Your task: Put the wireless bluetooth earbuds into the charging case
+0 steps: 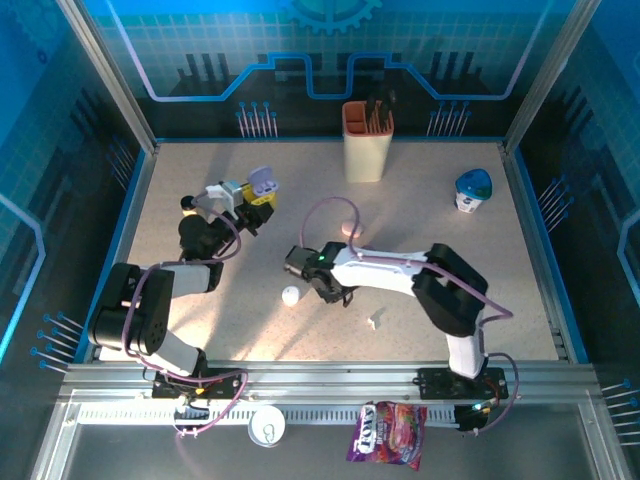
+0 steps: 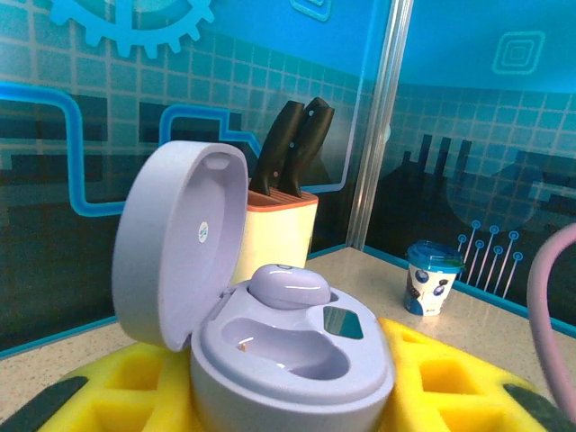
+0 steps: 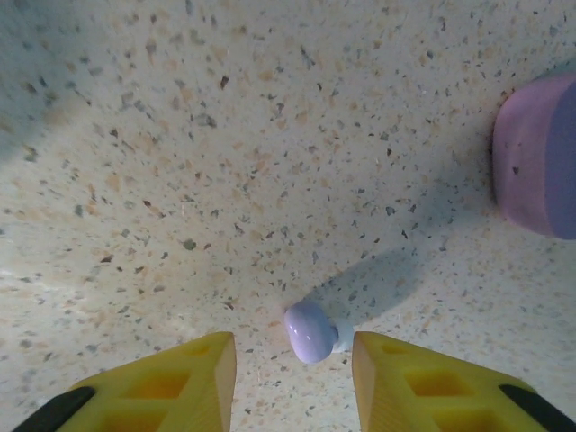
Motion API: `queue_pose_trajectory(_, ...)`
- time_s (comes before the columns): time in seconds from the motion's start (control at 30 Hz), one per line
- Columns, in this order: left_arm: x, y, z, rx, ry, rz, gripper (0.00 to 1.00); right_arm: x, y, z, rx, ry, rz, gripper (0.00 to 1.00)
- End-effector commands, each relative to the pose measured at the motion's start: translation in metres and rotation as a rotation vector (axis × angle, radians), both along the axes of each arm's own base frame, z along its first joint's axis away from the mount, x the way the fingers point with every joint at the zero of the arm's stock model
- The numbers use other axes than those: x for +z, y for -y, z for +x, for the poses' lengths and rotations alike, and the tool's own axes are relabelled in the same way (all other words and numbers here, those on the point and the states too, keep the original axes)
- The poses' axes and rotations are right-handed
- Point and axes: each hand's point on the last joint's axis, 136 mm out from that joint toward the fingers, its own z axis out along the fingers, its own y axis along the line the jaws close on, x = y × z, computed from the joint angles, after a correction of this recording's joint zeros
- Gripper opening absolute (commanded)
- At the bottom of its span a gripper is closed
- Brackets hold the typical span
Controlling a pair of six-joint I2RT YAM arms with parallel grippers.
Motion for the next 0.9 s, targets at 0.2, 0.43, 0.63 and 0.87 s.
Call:
queue_pose_trajectory(0.2,0.015,-0.002,0.003,-0.012,0.045,-0.009,0.26,0.005,0.021,0.000,0.072,0.029,-0.298,0.32)
queue_pose_trajectory(0.43,0.017,-0.002,0.002,-0.014,0.051,-0.008,0.26,-0.004,0.015,0.002,0.092,0.000,-0.283,0.27)
queue_pose_trajectory(0.63,0.016,-0.001,0.002,-0.019,0.048,-0.009,0.26,-0.007,0.011,0.003,0.107,-0.015,-0.277,0.28)
queue_pose_trajectory(0.87,0.016,0.000,0.003,-0.024,0.047,-0.010,0.26,-0.013,0.013,0.001,0.115,-0.029,-0.297,0.28)
